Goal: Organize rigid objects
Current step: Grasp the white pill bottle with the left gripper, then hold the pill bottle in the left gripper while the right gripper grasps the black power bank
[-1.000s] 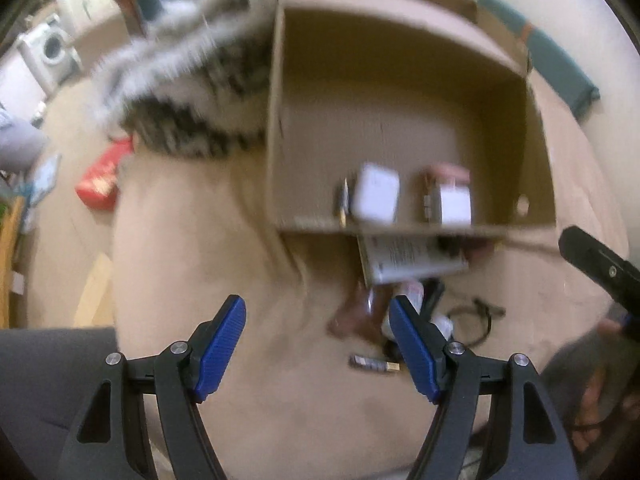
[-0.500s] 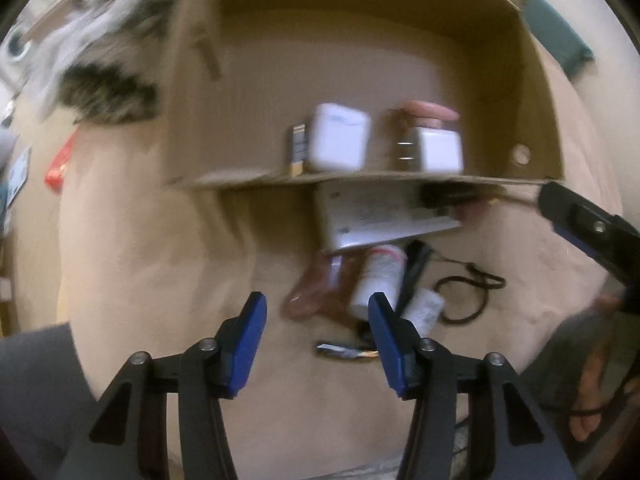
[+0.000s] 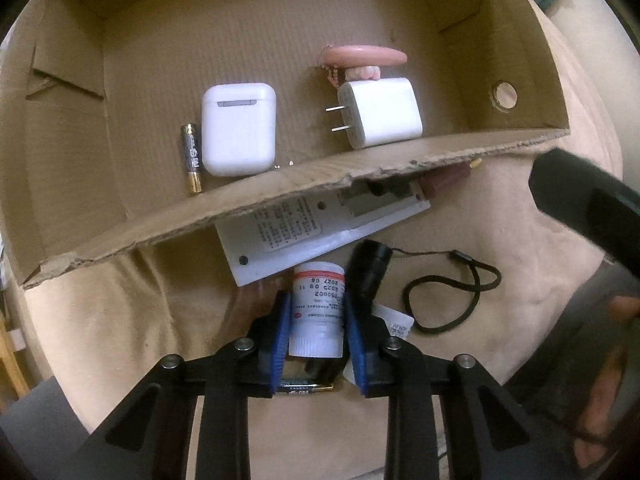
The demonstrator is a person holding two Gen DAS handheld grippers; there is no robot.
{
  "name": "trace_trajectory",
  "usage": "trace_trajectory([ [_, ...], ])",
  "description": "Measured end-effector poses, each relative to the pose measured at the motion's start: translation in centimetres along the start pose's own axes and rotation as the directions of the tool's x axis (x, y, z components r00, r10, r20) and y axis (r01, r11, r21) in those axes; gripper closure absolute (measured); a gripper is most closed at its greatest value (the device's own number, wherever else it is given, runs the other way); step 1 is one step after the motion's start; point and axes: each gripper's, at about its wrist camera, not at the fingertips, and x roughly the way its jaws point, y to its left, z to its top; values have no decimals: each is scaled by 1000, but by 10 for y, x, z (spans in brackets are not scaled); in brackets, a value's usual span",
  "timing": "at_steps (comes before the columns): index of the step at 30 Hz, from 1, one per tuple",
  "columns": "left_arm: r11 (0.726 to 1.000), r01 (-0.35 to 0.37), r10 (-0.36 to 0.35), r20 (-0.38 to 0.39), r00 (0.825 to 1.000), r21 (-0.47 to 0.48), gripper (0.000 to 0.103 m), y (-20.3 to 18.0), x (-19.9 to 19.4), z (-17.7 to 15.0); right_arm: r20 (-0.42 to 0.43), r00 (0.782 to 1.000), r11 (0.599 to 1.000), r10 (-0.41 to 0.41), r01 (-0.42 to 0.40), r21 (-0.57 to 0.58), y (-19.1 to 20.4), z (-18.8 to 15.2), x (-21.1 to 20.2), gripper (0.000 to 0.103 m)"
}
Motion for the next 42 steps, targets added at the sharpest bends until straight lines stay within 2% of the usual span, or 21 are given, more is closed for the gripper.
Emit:
trace_trajectory([
  [3,1000,12,-11,16,1000,-25,79,6,-11,-10,-11,999,999,33,-33,29,-7,0,0,0],
  [6,996,33,-28,68,997,-83,79,23,-36,-23,-33,997,993,75,-72,95,-19,2,2,0],
  [12,975,39,1,177,984,-218,79,69,-76,-54,-100,990,981,99,-80,176,-33,6,19,0],
  [16,964,25,38,228,973,-266,79,90,-89,-60,-140,988,995,58,-45,94,-22,13,24,0],
  [18,954,52,18,231,973,-294,79,97,-89,-59,-170,985,1000,4,-2,13,-12,16,31,0],
  [21,941,81,-2,234,972,-330,79,103,-85,-55,-234,969,992,-75,49,-114,3,16,50,0],
  [24,937,95,-12,243,970,-336,79,101,-85,-54,-242,961,975,-136,86,-206,19,13,69,0],
  [29,938,95,-12,243,970,-332,79,95,-84,-53,-208,967,956,-150,88,-281,39,19,86,0],
  [34,934,102,-19,238,971,-343,79,98,-82,-52,-218,969,968,-112,57,-243,35,28,100,0],
  [35,933,101,-17,238,971,-346,79,98,-83,-51,-234,967,971,-100,44,-235,34,27,104,17],
  [39,930,97,-12,235,972,-353,79,100,-82,-50,-222,969,961,-112,49,-272,41,23,102,17],
  [42,931,84,1,234,972,-354,79,101,-81,-50,-217,973,964,-84,24,-264,44,21,97,17],
])
